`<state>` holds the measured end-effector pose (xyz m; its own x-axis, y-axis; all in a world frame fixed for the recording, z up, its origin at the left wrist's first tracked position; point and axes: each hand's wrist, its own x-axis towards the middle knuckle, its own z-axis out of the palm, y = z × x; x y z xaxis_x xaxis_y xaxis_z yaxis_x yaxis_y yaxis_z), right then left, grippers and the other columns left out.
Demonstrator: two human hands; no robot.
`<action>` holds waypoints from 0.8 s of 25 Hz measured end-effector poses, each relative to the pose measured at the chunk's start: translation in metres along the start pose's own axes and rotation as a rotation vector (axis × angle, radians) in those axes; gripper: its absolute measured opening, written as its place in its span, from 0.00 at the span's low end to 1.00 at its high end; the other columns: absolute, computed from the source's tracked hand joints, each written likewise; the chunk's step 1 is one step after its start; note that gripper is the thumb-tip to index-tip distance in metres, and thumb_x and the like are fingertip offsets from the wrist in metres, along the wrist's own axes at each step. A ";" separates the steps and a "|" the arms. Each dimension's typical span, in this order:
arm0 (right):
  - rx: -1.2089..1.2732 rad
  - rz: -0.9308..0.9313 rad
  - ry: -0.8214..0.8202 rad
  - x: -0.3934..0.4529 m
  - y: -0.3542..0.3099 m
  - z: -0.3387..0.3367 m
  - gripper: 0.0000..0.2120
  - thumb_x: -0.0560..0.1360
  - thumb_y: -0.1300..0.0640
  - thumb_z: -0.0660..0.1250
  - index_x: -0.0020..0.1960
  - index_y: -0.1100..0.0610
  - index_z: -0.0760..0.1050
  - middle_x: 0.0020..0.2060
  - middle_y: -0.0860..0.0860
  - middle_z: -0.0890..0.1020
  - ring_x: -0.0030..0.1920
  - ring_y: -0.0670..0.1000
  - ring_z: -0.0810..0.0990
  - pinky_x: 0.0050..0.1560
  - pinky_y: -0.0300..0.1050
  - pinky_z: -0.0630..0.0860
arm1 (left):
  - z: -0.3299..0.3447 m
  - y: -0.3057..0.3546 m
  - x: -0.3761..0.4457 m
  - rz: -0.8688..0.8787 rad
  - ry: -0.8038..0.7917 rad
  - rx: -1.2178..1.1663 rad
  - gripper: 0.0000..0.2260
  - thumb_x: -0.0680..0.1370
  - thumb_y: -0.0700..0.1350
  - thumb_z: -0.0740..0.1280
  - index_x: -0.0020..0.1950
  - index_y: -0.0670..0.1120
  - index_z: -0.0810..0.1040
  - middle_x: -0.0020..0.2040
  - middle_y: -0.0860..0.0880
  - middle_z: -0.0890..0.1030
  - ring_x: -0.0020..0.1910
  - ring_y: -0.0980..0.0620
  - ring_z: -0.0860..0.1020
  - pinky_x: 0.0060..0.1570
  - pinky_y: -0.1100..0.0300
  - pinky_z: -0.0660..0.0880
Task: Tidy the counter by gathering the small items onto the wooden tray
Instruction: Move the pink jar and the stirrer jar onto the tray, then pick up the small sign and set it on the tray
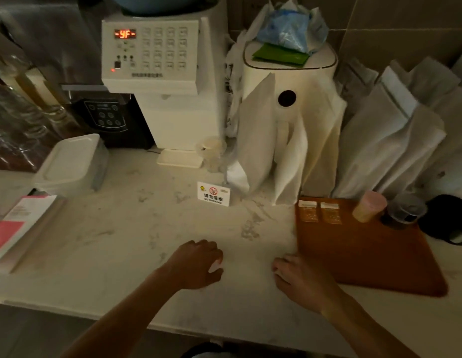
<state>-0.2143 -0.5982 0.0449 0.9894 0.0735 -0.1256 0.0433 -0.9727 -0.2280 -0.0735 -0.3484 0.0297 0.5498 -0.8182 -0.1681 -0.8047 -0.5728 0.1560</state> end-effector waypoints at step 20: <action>-0.044 0.204 0.158 0.058 -0.028 0.082 0.28 0.80 0.36 0.51 0.77 0.43 0.57 0.77 0.48 0.61 0.79 0.53 0.50 0.76 0.61 0.49 | -0.015 -0.135 0.096 -0.481 0.268 -0.674 0.34 0.66 0.48 0.79 0.69 0.56 0.68 0.64 0.52 0.76 0.63 0.46 0.72 0.64 0.43 0.67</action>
<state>-0.1690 -0.5489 -0.0350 0.9875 -0.1569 -0.0113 -0.1565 -0.9728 -0.1709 0.0908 -0.3502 0.0077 0.8986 -0.4151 -0.1421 -0.2140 -0.6975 0.6839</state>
